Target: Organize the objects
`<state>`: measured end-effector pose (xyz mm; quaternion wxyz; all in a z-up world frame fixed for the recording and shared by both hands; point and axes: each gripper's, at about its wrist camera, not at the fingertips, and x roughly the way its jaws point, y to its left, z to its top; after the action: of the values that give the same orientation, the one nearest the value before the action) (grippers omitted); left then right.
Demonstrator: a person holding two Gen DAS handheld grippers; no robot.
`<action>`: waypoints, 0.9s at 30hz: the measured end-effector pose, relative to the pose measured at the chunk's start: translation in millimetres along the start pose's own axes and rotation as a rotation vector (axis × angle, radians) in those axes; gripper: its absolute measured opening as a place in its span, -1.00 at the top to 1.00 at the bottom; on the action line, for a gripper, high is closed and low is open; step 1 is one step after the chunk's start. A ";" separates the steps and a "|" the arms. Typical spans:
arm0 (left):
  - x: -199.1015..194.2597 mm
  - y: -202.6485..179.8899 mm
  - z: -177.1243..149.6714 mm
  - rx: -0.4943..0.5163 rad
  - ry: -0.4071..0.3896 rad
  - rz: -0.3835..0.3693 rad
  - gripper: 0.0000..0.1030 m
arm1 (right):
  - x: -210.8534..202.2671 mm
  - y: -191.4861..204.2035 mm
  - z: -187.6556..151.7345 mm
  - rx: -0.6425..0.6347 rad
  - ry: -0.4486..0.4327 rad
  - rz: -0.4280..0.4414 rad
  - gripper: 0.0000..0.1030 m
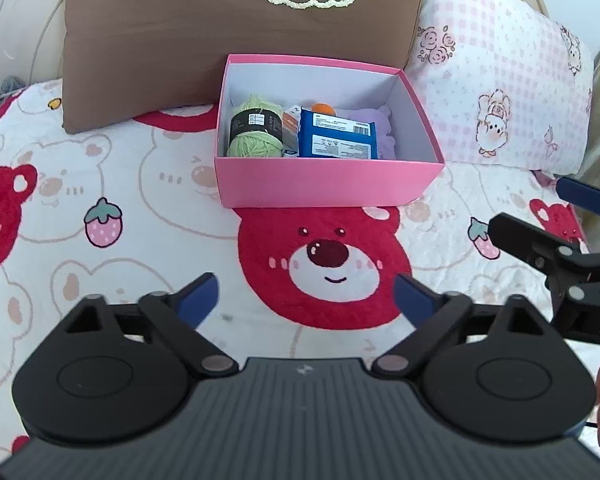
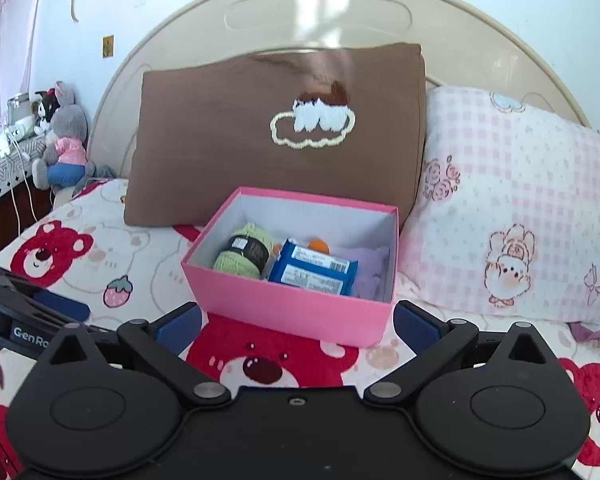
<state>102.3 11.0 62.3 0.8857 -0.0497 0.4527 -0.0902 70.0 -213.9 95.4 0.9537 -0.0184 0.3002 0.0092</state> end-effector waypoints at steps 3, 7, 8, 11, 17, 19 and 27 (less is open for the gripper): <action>1.3 -1.2 0.2 0.012 0.003 0.018 -1.00 | 1.0 0.7 -1.2 -0.001 0.013 -0.009 -1.00; 6.4 -2.5 0.0 0.022 0.035 0.046 -1.00 | -1.5 -4.7 -1.2 0.034 -0.003 0.016 -1.00; 7.7 -2.3 -0.4 0.022 0.040 0.051 -1.00 | -0.2 -6.5 -1.3 0.044 0.007 0.024 -1.00; 10.2 -0.7 -1.3 0.011 0.049 0.049 -1.00 | 6.7 -10.9 -3.0 0.063 0.060 0.055 -1.00; 11.2 -0.1 -0.2 -0.004 0.053 0.049 -1.00 | 12.5 -24.1 -9.1 0.133 0.071 0.051 -1.00; 12.1 1.8 0.8 -0.025 0.062 0.039 -1.00 | 12.1 -28.5 -10.0 0.141 0.067 0.026 -1.00; 17.8 -1.0 2.6 -0.015 0.071 0.084 -1.00 | 13.1 -37.9 -11.7 0.155 0.071 -0.008 -1.00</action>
<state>114.5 6.5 49.8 0.8717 -0.0339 0.4862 -0.0514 75.1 -252.1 79.4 0.9410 0.0540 0.3335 -0.0187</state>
